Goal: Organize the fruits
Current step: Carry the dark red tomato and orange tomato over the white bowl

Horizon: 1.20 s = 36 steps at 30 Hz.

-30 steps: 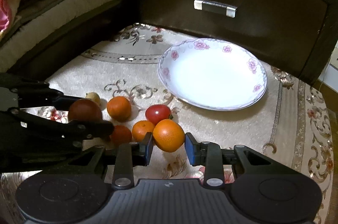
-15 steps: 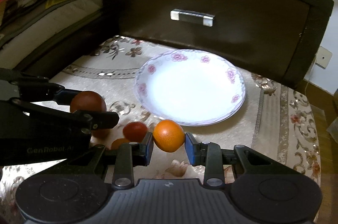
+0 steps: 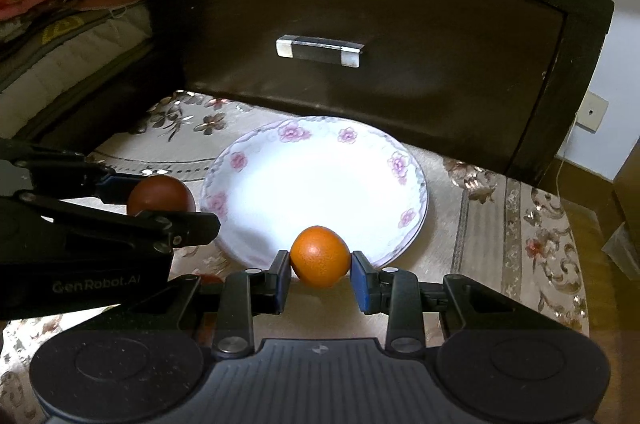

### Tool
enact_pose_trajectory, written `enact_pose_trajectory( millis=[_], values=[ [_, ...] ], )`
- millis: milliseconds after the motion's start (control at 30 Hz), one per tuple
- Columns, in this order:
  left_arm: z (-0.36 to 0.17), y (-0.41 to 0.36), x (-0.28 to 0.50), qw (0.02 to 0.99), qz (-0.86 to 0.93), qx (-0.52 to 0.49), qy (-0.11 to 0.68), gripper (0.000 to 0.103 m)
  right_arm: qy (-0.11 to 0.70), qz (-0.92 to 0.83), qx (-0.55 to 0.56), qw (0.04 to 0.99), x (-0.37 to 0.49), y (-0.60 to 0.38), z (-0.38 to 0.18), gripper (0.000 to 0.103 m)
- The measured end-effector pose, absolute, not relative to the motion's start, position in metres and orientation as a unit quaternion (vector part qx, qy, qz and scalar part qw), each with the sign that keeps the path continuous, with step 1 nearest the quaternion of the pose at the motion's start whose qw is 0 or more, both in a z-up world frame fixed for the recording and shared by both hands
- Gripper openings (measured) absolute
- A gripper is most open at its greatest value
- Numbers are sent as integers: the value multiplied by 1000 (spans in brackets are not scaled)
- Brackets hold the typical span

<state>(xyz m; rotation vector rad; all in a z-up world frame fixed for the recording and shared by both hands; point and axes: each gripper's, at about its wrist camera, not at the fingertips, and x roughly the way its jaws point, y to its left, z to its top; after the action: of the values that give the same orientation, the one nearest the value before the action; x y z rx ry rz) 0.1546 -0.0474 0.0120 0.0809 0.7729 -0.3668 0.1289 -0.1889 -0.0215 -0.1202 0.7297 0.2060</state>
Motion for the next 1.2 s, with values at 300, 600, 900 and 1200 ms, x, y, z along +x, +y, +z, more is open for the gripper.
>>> enact_pose_trajectory(
  millis=[300,600,900,1200],
  values=[
    [6,-54,170,907,-179,40,378,46,354,92,-65,928,143,-192,-28,29],
    [-1,-57,178,907,-180,35,379,46,351,86,-73,930,153,-195,-33,29],
    [-6,-57,183,906,-178,29,383,46,351,85,-78,929,159,-195,-38,31],
    [-6,-57,184,906,-174,27,384,47,351,87,-74,929,160,-195,-38,32]
  ],
)
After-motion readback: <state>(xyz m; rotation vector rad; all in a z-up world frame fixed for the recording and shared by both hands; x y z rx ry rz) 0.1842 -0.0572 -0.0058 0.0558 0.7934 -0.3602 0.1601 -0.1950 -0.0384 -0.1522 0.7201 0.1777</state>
